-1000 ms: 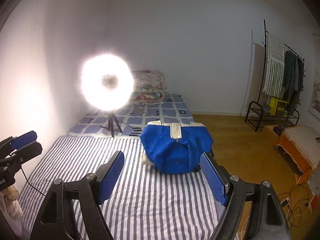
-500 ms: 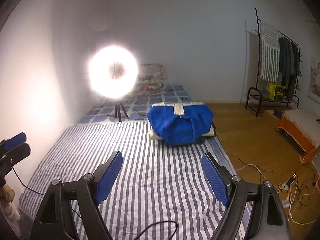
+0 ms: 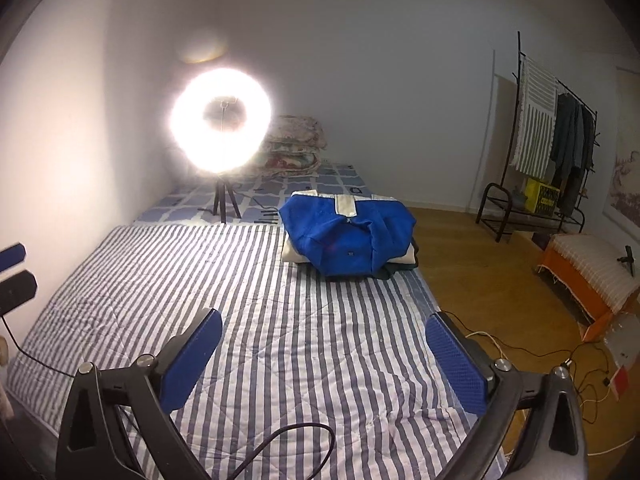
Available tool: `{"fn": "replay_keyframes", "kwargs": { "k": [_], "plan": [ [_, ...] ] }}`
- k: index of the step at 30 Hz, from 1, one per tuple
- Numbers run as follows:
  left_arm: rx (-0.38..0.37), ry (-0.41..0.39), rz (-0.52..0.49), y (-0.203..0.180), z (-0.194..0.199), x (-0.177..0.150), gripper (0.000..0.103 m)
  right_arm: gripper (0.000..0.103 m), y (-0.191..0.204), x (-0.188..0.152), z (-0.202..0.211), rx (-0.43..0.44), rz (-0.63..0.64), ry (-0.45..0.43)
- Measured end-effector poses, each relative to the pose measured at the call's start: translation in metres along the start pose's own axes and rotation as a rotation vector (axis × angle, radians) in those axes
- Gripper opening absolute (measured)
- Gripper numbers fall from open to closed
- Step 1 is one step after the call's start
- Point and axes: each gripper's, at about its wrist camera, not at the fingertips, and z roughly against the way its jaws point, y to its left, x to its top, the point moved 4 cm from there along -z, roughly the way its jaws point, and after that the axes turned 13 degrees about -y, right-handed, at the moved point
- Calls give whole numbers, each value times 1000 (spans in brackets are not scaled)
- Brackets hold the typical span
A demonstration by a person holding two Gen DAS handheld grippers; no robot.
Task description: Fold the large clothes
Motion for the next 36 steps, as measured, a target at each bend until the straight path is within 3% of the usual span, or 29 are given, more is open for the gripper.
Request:
{"fn": "replay_keyframes", "kwargs": {
  "k": [11,36],
  "plan": [
    [47,37,-33,-2,5,-12,103,103,-5,2,11,-27,-22,-35],
    [71,-19,-75,-16,26,-12,103,103,-5,1,11,-16,-18,-64]
  ]
}}
